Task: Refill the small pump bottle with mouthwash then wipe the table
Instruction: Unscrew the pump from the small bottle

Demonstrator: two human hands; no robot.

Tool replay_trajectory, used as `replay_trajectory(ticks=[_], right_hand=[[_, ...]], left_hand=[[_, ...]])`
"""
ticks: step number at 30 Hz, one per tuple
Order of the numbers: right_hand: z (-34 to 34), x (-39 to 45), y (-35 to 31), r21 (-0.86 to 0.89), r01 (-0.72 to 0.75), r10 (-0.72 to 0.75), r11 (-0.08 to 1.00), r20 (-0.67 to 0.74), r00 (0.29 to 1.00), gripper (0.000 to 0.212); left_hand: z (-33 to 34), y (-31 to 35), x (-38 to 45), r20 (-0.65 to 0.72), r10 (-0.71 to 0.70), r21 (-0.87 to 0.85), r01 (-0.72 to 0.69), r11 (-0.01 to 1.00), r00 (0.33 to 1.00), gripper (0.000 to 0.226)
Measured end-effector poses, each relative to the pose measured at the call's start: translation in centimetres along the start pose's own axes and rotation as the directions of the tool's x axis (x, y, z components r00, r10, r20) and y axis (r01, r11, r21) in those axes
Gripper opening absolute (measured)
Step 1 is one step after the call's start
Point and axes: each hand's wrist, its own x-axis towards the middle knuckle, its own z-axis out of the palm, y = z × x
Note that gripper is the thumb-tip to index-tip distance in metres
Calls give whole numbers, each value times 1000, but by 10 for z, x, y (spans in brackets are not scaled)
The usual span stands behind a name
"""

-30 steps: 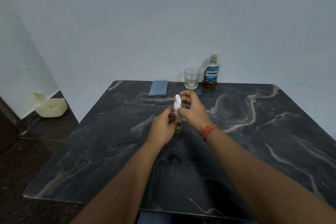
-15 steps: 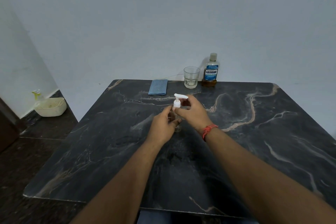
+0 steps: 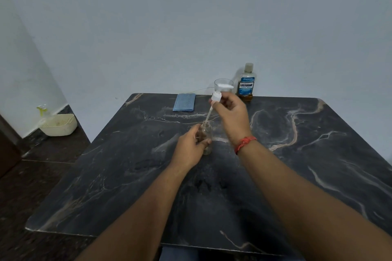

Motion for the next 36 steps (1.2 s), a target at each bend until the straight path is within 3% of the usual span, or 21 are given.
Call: replay_trajectory(ticks=[7, 9, 12, 15, 19, 28, 36], right_hand=[[5, 37, -26, 238, 67, -8, 969, -238, 971, 20], [5, 47, -19, 160, 18, 23, 987, -251, 968, 21], [9, 58, 6, -106, -155, 136, 982, -165, 977, 20], [15, 61, 43, -377, -250, 234, 892, -88, 968, 13], [26, 68, 81, -677, -255, 315, 691, -36, 948, 15], [60, 84, 109, -882, -194, 333, 430, -45, 942, 31], [68, 71, 126, -888, -200, 310, 413, -70, 948, 26]], left_hand=[[-22, -2, 14, -42, -35, 4, 36, 999, 998, 38], [-35, -6, 23, -68, -50, 15, 52, 999, 996, 34], [-52, -12, 39, -92, -96, -2, 96, 995, 991, 36], [-63, -21, 56, -102, -125, 1, 125, 992, 987, 30], [-68, -31, 78, -109, -128, 21, 132, 991, 986, 23], [-74, -44, 107, -112, -99, 70, 107, 992, 989, 27], [-76, -49, 112, -116, -103, 77, 112, 991, 988, 29]])
